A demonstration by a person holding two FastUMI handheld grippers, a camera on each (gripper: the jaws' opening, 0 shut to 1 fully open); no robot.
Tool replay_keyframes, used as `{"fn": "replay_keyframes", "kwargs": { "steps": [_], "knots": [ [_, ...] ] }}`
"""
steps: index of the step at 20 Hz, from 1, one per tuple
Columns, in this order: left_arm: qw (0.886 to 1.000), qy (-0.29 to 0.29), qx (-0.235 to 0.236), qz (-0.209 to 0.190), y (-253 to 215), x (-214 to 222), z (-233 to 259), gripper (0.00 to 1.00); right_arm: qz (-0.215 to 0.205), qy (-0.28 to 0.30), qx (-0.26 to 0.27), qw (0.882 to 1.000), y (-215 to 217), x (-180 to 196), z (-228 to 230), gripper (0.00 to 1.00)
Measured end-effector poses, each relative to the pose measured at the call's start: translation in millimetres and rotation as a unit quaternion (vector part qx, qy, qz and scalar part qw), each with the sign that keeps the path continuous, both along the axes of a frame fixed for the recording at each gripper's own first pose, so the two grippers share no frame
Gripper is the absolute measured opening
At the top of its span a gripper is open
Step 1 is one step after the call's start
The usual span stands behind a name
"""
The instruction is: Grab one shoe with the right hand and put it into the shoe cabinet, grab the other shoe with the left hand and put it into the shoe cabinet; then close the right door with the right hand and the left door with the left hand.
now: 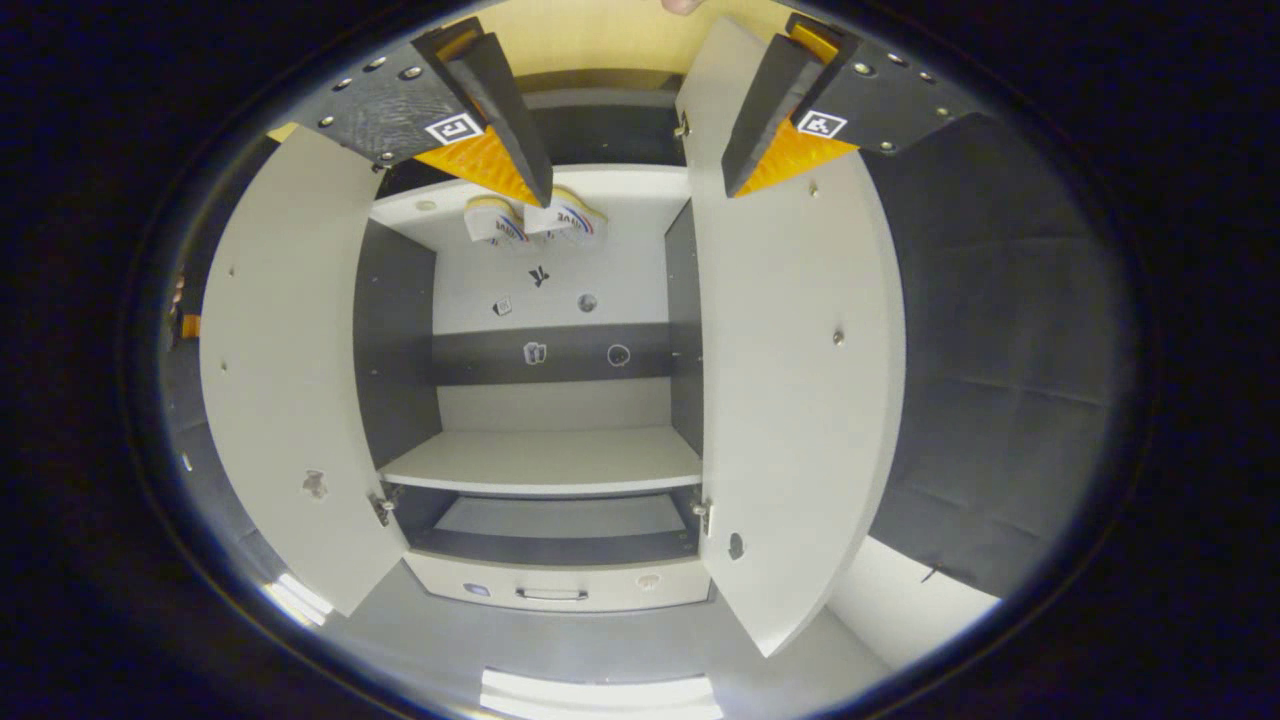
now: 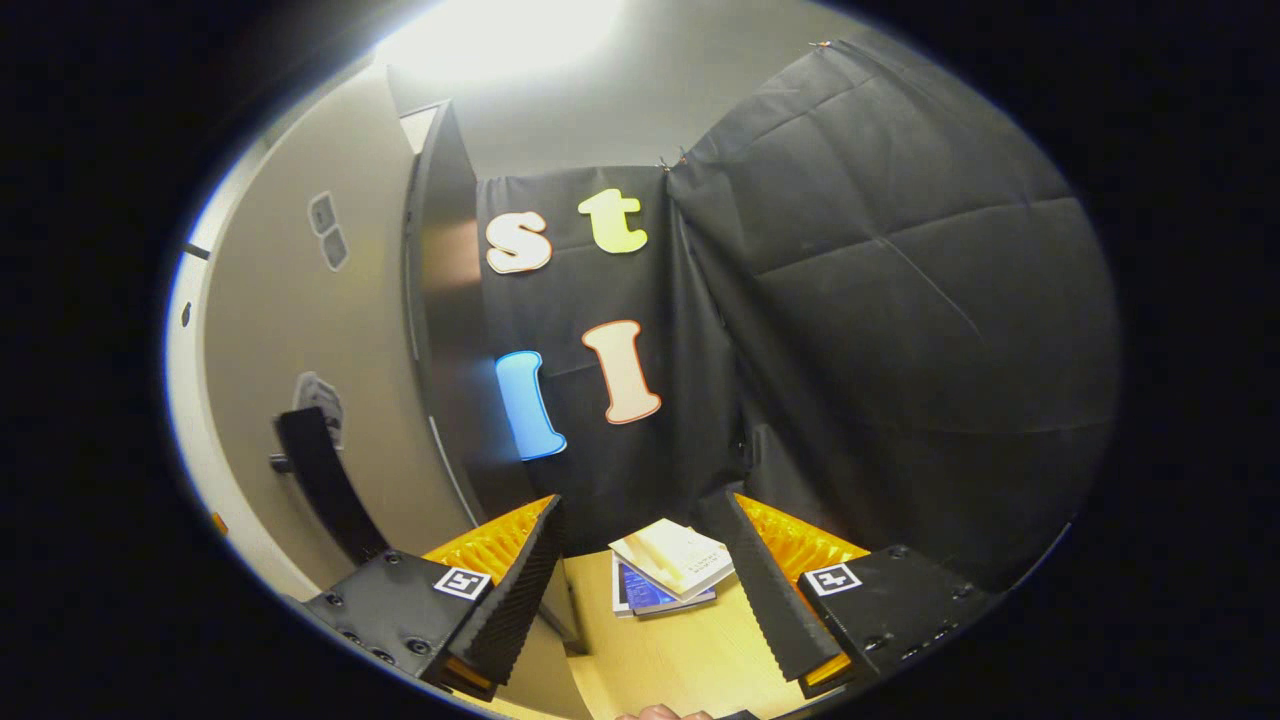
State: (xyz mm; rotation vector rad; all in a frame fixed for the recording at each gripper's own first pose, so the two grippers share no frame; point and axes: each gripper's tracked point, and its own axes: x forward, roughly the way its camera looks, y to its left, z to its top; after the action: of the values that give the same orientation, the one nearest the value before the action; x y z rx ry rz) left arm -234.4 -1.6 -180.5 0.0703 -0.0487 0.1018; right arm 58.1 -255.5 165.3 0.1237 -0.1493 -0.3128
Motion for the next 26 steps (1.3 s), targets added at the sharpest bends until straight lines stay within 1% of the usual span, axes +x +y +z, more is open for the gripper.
{"fn": "replay_keyframes", "kwargs": {
  "steps": [2,5,7,10,12,14,15,16,20,23,26],
  "knots": [
    [1.000,0.020,-0.018,-0.017,2.8,-16.1,-18.7,0.97,0.000,0.004,-0.010,1.000,11.6,-9.0,1.5,0.98],
    [0.999,0.033,-0.022,-0.020,16.1,-32.3,-32.7,0.97,0.001,0.002,-0.028,1.000,29.7,-15.8,6.3,0.98],
    [0.999,0.036,-0.027,-0.022,24.3,-41.2,-37.2,0.97,0.003,0.011,-0.043,0.999,40.3,-14.8,4.7,0.98],
    [0.998,0.039,-0.035,-0.023,36.9,-54.1,-43.9,0.97,-0.027,0.015,-0.070,0.997,42.1,-22.2,9.9,0.96],
    [0.998,0.040,-0.037,-0.021,46.1,-62.1,-46.7,0.97,-0.027,0.016,-0.094,0.995,53.0,-20.8,14.1,0.96],
    [0.998,0.039,-0.038,-0.017,57.3,-69.8,-49.2,0.97,-0.014,0.025,-0.096,0.995,65.7,-19.3,10.5,0.96],
    [0.998,0.038,-0.039,-0.014,63.1,-73.4,-50.8,0.97,-0.009,0.028,-0.090,0.996,72.0,-17.2,7.0,0.92],
    [0.998,0.039,-0.041,-0.009,70.3,-76.9,-55.4,0.97,-0.003,0.027,-0.090,0.996,81.7,-18.2,8.1,0.96],
    [0.997,0.042,-0.062,0.012,93.6,-90.0,-66.5,0.97,0.025,0.033,-0.105,0.994,125.9,-13.3,5.7,0.95],
    [0.996,0.043,-0.068,0.031,114.2,-102.9,-73.8,0.97,0.056,0.034,-0.103,0.993,164.8,1.4,2.5,0.96],
    [0.995,0.045,-0.063,0.056,135.4,-119.1,-77.5,0.97,0.093,0.035,-0.128,0.987,210.7,21.8,2.7,0.96]
  ]
}}
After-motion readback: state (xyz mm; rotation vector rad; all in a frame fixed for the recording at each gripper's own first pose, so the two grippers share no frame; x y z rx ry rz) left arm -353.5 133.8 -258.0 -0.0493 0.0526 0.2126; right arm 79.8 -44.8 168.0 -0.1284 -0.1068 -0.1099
